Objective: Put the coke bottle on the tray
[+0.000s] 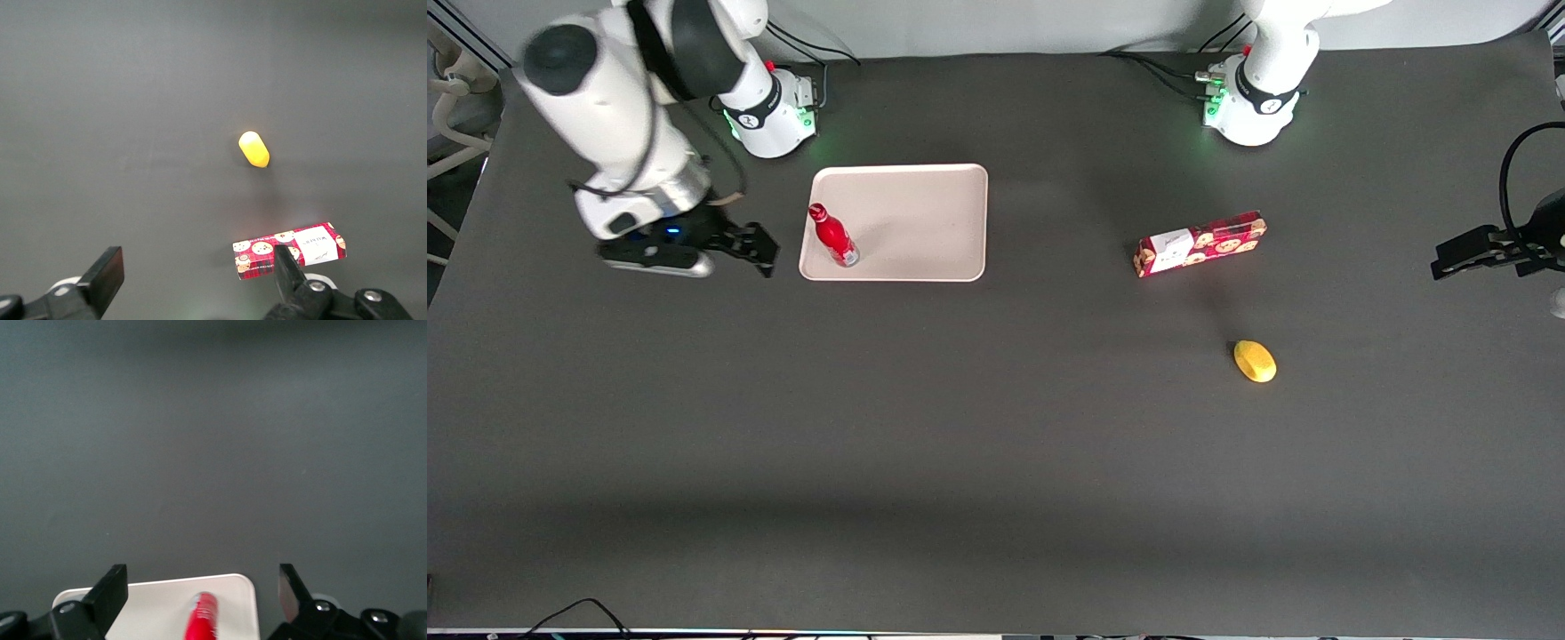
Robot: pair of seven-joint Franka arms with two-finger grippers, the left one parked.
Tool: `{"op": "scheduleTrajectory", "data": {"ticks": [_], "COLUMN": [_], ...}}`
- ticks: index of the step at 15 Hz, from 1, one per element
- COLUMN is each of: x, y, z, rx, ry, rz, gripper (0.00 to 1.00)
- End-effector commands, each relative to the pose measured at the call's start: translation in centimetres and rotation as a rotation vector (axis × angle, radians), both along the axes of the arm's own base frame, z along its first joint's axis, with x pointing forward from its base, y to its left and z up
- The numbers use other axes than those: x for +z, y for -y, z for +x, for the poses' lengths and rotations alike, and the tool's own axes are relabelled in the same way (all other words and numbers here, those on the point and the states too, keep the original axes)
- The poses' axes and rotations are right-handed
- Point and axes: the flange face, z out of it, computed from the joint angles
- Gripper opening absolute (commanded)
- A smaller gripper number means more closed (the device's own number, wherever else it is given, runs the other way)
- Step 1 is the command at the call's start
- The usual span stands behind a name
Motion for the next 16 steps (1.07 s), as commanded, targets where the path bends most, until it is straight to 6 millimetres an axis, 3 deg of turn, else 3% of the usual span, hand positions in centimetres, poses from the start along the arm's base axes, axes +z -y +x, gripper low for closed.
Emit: {"op": "scheduleTrajectory", "data": {"ticks": [1,4,7,11,16], "x": [5.1,8.5,10.6,11.6,11.5], "y": [6.4,13.0,17.1,18.7,19.9], "z": [2.2,2.9,3.5,5.7,5.9], "rx": [0.065,0.097,0.119,0.107,0.089], "ry": [-0.033,-0.068,-0.096,-0.115,-0.108], "rz": [-0.003,0.01,0.021,0.027,0.028], "gripper": [1.0,1.0,1.0,1.0,1.0]}}
